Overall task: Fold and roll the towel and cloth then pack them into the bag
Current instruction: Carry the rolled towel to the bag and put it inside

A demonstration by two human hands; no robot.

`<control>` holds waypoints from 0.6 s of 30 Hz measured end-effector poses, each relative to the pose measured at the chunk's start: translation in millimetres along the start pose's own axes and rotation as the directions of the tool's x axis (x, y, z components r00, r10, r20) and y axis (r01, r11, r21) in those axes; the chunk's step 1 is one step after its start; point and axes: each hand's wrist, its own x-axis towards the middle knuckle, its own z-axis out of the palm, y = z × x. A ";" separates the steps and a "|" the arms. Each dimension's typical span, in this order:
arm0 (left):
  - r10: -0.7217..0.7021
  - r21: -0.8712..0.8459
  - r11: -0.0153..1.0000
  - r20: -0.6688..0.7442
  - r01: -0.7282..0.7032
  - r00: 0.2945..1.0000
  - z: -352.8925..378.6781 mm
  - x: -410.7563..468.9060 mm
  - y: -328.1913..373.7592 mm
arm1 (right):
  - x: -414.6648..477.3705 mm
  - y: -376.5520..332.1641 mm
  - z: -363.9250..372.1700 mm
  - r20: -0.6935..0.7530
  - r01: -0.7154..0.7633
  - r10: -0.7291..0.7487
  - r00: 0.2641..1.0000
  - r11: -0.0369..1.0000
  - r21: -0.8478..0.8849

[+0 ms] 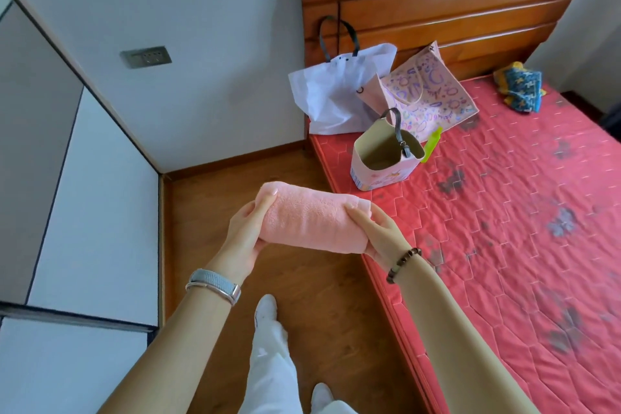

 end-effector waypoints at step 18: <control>0.091 0.092 0.987 0.368 -0.134 0.925 15.2 173.5 169.3 | 169.4 -80.1 63.4 -0.278 0.014 0.034 0.960 0.985 0.171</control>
